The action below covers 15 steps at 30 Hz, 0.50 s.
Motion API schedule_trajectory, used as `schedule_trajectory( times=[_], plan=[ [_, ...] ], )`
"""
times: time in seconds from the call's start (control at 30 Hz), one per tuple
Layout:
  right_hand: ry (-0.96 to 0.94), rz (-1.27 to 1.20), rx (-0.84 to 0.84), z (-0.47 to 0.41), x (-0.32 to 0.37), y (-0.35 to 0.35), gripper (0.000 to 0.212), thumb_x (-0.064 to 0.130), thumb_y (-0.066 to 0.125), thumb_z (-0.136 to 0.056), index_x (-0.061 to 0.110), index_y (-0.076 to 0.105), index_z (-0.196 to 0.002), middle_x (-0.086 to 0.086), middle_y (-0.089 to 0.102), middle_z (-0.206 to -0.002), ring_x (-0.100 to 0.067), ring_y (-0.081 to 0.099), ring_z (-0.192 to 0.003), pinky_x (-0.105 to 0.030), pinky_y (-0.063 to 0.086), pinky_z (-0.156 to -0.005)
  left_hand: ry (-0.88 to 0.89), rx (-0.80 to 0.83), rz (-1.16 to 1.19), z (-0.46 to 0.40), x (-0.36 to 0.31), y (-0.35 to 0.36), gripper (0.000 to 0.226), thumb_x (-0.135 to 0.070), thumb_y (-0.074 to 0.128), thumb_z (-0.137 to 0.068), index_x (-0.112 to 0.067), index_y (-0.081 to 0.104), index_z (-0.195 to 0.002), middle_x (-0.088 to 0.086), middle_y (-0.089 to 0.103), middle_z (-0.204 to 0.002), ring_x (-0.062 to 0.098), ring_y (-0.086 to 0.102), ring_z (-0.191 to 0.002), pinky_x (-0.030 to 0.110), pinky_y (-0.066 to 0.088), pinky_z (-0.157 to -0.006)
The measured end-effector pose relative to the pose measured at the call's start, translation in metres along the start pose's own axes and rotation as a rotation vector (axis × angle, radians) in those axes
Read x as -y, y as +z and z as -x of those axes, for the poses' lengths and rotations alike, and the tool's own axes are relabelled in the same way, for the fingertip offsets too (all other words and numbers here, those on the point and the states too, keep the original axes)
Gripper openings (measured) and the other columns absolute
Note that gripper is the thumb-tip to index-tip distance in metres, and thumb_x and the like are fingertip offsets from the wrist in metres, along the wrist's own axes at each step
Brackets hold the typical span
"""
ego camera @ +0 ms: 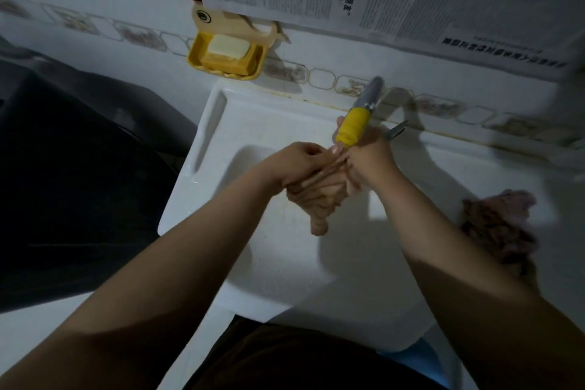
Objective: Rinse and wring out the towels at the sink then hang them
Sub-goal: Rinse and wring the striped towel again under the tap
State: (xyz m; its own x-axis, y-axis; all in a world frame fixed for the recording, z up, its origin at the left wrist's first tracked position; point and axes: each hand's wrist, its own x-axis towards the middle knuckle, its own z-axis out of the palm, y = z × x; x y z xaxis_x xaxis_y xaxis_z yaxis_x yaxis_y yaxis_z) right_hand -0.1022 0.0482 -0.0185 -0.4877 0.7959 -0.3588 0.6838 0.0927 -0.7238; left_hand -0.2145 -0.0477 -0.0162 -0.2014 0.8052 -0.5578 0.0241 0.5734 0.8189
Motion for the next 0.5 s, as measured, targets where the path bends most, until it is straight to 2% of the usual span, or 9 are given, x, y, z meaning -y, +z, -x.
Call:
schedule_trajectory(
  times=[0.03, 0.1, 0.17, 0.23, 0.27, 0.33, 0.4, 0.47, 0.5],
  plan=[
    [0.001, -0.006, 0.045, 0.001, 0.003, -0.004, 0.012, 0.013, 0.049, -0.091, 0.013, 0.057, -0.082, -0.004, 0.057, -0.077, -0.022, 0.054, -0.074, -0.030, 0.044, -0.075, -0.001, 0.011, -0.057, 0.000, 0.001, -0.008, 0.036, -0.049, 0.058, -0.090, -0.016, 0.067, -0.077, 0.002, 0.069, -0.075, 0.017, 0.063, -0.069, 0.029, 0.053, -0.070],
    [-0.025, -0.018, 0.112, -0.002, 0.003, -0.011, 0.013, 0.027, 0.050, -0.084, 0.020, 0.054, -0.074, -0.009, 0.062, -0.081, -0.025, 0.059, -0.079, -0.036, 0.048, -0.080, 0.022, 0.042, -0.098, 0.002, 0.000, -0.019, 0.040, -0.044, 0.054, -0.095, -0.010, 0.061, -0.073, 0.003, 0.056, -0.065, 0.015, 0.051, -0.060, 0.025, 0.045, -0.057],
    [0.011, -0.025, 0.167, -0.002, -0.001, -0.018, 0.015, 0.032, 0.054, -0.085, 0.023, 0.059, -0.074, -0.007, 0.065, -0.086, -0.024, 0.063, -0.083, -0.036, 0.052, -0.079, 0.037, 0.034, -0.090, -0.001, -0.001, -0.029, 0.041, -0.039, 0.046, -0.099, -0.002, 0.060, -0.088, 0.010, 0.052, -0.073, 0.019, 0.050, -0.067, 0.028, 0.046, -0.060],
    [0.004, 0.060, 0.343, 0.004, -0.008, -0.023, 0.018, 0.036, 0.061, -0.090, 0.022, 0.067, -0.080, -0.003, 0.069, -0.084, -0.015, 0.064, -0.079, -0.029, 0.052, -0.074, 0.071, -0.032, -0.024, -0.001, -0.005, -0.034, 0.039, -0.036, 0.041, -0.101, -0.003, 0.061, -0.098, 0.015, 0.056, -0.084, 0.024, 0.055, -0.074, 0.036, 0.052, -0.068],
    [-0.002, 0.081, 0.397, 0.005, -0.013, -0.026, 0.024, 0.040, 0.063, -0.087, 0.018, 0.070, -0.085, -0.006, 0.071, -0.087, -0.015, 0.066, -0.082, -0.031, 0.053, -0.078, 0.094, -0.079, 0.030, -0.003, -0.004, -0.036, 0.038, -0.036, 0.040, -0.102, -0.005, 0.062, -0.098, 0.017, 0.059, -0.086, 0.026, 0.058, -0.076, 0.040, 0.053, -0.072],
    [0.015, -0.024, 0.373, 0.006, -0.019, -0.031, 0.026, 0.039, 0.064, -0.086, 0.016, 0.072, -0.090, -0.008, 0.072, -0.094, -0.019, 0.066, -0.093, -0.036, 0.050, -0.088, 0.105, -0.215, 0.121, -0.008, -0.001, -0.036, 0.039, -0.037, 0.040, -0.102, -0.008, 0.063, -0.093, 0.015, 0.063, -0.085, 0.026, 0.061, -0.076, 0.042, 0.053, -0.071],
    [0.070, -0.252, 0.217, 0.006, -0.016, -0.028, 0.013, 0.020, 0.059, -0.091, 0.017, 0.069, -0.084, -0.009, 0.069, -0.094, -0.025, 0.064, -0.095, -0.041, 0.049, -0.091, 0.076, -0.301, 0.203, -0.012, 0.001, -0.028, 0.042, -0.040, 0.041, -0.101, -0.008, 0.065, -0.087, 0.015, 0.064, -0.083, 0.027, 0.061, -0.074, 0.040, 0.052, -0.068],
    [0.096, -0.311, 0.085, 0.008, -0.008, -0.011, 0.021, 0.017, 0.054, -0.093, 0.016, 0.064, -0.075, -0.007, 0.067, -0.082, -0.026, 0.066, -0.084, -0.039, 0.053, -0.082, 0.004, -0.345, 0.286, -0.019, 0.003, -0.012, 0.045, -0.041, 0.044, -0.098, -0.008, 0.067, -0.079, 0.016, 0.065, -0.076, 0.027, 0.059, -0.062, 0.035, 0.049, -0.058],
    [0.105, -0.257, 0.059, 0.014, 0.003, -0.002, 0.027, 0.026, 0.053, -0.094, 0.016, 0.060, -0.071, -0.004, 0.065, -0.074, -0.024, 0.066, -0.075, -0.033, 0.053, -0.072, -0.081, -0.355, 0.340, -0.024, 0.001, 0.001, 0.044, -0.038, 0.045, -0.098, -0.007, 0.066, -0.072, 0.017, 0.065, -0.070, 0.027, 0.057, -0.057, 0.033, 0.047, -0.055]
  ],
)
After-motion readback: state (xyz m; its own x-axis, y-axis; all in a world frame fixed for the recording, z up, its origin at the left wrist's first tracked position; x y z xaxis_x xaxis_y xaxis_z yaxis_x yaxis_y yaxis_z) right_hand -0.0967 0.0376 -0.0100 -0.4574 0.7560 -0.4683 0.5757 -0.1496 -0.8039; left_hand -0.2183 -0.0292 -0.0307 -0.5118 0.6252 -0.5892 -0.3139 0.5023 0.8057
